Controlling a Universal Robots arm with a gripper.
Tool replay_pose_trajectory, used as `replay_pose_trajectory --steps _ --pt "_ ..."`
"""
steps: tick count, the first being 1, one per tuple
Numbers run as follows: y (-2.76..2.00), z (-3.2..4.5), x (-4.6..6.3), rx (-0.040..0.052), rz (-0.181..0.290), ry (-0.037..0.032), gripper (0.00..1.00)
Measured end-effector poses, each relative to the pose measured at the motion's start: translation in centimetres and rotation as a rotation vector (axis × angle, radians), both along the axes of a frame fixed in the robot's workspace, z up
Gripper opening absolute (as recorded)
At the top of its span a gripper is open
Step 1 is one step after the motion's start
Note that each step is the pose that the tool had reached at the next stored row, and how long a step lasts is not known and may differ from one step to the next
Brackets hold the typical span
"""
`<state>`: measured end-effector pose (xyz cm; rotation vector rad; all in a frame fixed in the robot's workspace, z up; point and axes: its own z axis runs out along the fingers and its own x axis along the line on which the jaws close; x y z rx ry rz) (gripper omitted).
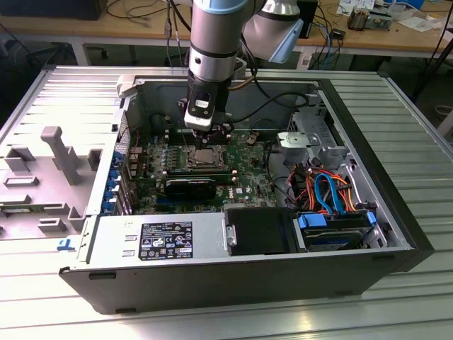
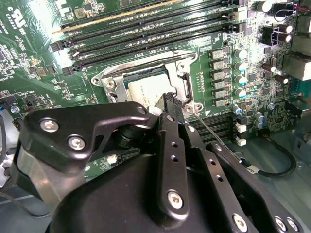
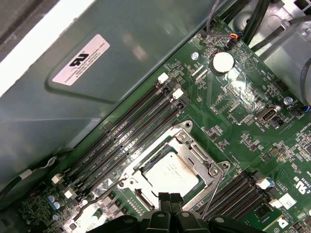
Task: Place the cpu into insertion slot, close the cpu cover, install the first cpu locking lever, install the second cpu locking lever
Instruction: 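Install the first cpu locking lever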
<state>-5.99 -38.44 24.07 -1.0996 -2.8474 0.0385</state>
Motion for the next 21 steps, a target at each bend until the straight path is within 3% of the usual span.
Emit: replay_pose_trajectory --steps 21 --pt "0.00 0.00 0.00 0.0000 0.012 0.0000 0.11"
